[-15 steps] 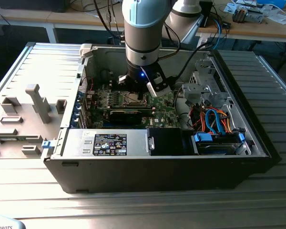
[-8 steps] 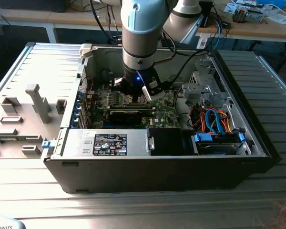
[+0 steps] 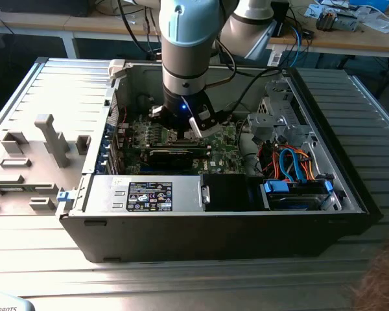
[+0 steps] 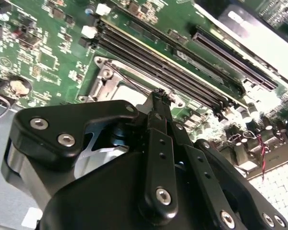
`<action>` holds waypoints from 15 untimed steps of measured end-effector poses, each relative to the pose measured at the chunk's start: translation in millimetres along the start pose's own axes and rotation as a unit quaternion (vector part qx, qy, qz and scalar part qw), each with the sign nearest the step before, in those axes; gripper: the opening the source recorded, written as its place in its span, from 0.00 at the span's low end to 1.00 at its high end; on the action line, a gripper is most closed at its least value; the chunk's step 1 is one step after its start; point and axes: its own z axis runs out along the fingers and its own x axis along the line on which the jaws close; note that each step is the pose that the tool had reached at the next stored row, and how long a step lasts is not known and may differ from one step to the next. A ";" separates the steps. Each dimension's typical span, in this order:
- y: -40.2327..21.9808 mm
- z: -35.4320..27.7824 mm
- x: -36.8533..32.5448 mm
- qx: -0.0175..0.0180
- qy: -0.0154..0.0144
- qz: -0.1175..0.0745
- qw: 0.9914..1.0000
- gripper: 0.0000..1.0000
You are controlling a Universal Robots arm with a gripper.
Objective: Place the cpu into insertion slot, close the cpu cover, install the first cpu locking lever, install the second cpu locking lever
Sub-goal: 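Install the second cpu locking lever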
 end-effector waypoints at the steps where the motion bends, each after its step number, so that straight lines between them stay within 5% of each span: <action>1: -0.1 0.5 2.2 0.000 0.000 0.000 1.000 0.11; 15: -1.8 7.7 17.0 -0.002 0.000 0.000 1.000 0.11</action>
